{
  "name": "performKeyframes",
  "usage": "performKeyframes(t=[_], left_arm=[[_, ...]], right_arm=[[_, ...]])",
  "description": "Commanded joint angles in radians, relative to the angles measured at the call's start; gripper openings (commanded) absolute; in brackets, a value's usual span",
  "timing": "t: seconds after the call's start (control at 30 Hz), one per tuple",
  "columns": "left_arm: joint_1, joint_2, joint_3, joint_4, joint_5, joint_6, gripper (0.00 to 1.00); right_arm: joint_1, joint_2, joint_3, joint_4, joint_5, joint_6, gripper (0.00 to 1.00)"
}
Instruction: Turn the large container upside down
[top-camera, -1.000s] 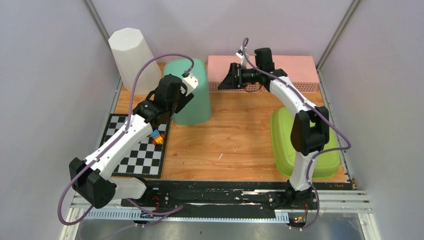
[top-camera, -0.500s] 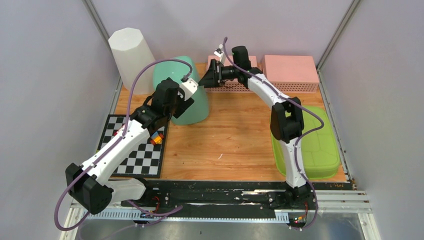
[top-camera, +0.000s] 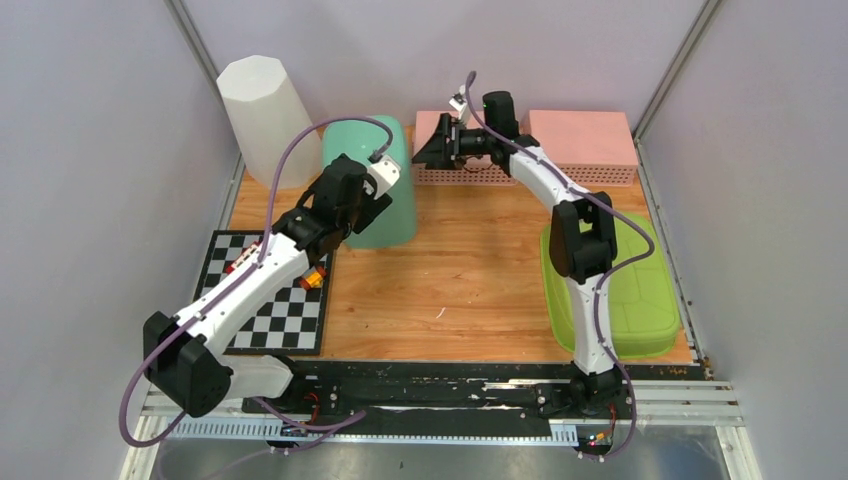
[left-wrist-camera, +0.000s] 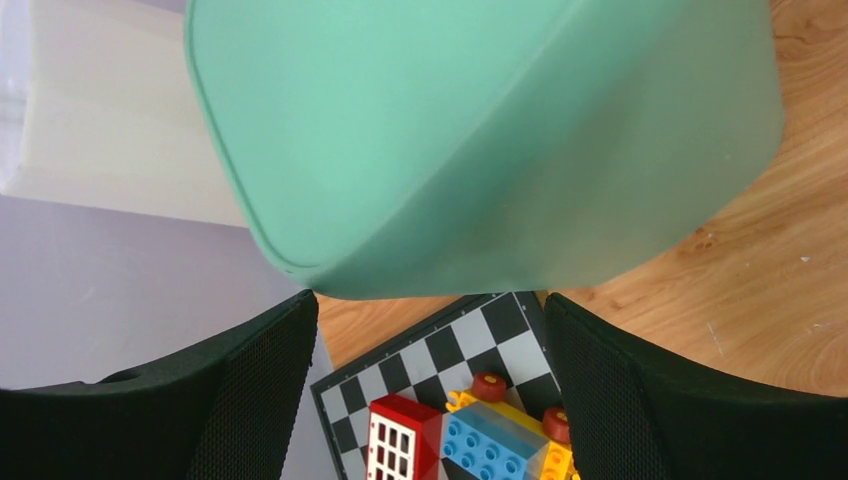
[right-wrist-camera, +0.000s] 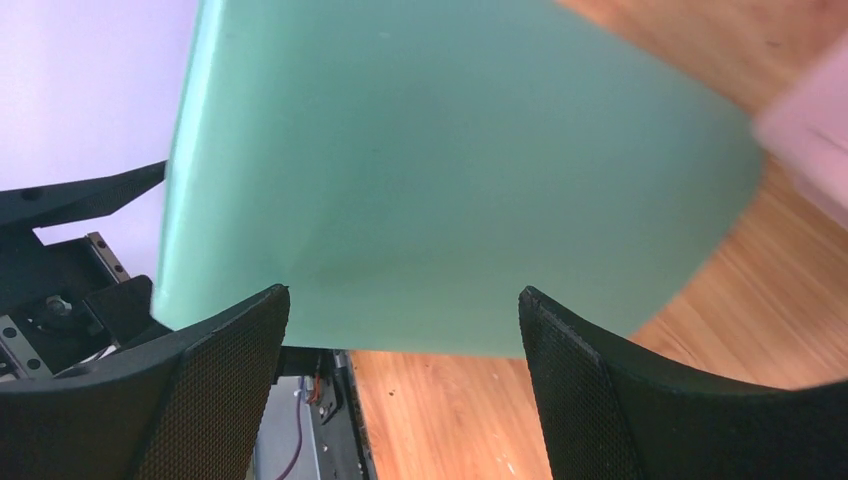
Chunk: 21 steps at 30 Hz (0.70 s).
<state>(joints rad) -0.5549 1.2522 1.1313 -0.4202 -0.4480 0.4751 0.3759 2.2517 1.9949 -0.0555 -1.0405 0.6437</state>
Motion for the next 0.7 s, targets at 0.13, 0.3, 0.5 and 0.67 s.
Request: performKeyframes(t=[0.13, 0.3, 0.5, 0.67], left_arm=[[0.003, 0.097, 0.057, 0.037, -0.023, -0.024, 0.84], [0.001, 0.133, 0.087, 0.041, -0.055, -0.036, 0.81], [0.0, 0.146, 0.099, 0.026, -0.068, -0.048, 0.77], [0.001, 0.138, 0.103, 0.018, -0.098, -0.049, 0.75]], right_arm=[[-0.046, -0.107, -0.124, -0.053, 0.024, -0.12, 0.87], [-0.038, -0.08, -0.073, -0.099, 0.027, -0.138, 0.87], [0.001, 0.024, 0.09, -0.157, 0.029, -0.131, 0.87], [0.031, 0.095, 0.189, -0.159, 0.033, -0.108, 0.87]])
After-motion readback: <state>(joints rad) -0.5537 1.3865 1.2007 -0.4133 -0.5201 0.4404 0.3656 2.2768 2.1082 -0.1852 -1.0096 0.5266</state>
